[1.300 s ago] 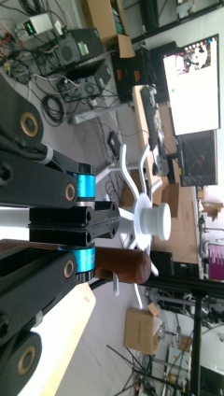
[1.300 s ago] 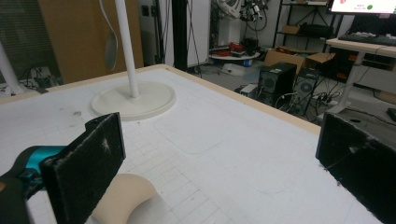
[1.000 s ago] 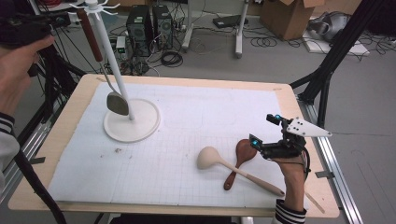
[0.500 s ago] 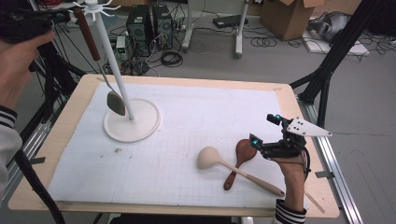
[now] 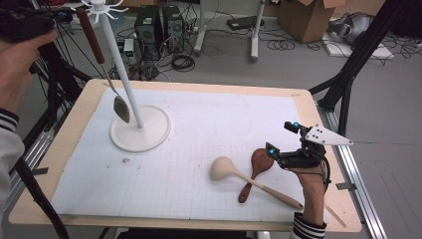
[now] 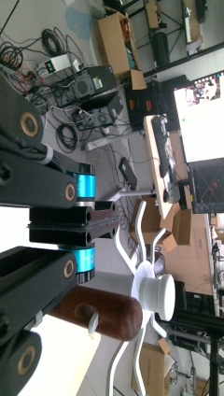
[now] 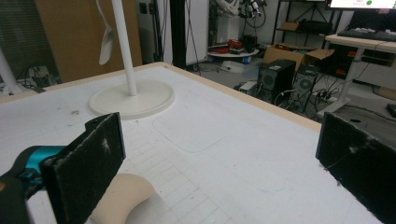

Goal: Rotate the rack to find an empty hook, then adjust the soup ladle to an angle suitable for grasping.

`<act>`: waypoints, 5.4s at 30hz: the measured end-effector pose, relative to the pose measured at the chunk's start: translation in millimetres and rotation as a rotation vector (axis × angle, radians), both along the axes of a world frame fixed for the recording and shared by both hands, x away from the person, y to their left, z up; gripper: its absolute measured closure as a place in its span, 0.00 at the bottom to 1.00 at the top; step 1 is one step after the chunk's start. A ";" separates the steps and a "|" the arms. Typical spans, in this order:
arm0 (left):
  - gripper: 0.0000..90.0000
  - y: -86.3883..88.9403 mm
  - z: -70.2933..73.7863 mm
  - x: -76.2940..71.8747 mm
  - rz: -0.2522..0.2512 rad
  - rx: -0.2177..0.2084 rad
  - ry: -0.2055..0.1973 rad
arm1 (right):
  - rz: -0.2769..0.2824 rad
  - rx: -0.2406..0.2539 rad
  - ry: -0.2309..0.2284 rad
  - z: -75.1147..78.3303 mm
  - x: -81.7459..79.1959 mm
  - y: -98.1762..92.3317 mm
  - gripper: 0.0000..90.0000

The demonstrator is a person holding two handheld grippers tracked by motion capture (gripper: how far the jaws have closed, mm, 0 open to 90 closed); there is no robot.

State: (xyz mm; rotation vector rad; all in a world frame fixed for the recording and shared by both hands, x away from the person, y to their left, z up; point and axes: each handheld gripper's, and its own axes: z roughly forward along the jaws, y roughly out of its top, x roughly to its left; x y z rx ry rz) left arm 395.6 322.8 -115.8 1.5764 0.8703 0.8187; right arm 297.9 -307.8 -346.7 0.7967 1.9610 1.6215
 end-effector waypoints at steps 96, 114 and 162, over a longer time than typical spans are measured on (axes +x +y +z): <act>0.02 -25.9 -198.8 -113.9 -0.352 -0.035 -0.040 | 0.006 -0.021 0.042 1.3 -11.4 -9.6 0.00; 0.02 -26.8 -216.0 -114.6 -0.354 -0.025 -0.018 | 0.014 -0.040 0.047 -0.4 -10.2 -7.2 0.00; 0.02 -32.5 -221.1 -120.9 -0.382 -0.052 -0.004 | 0.153 -0.368 0.195 12.6 -4.3 29.2 0.00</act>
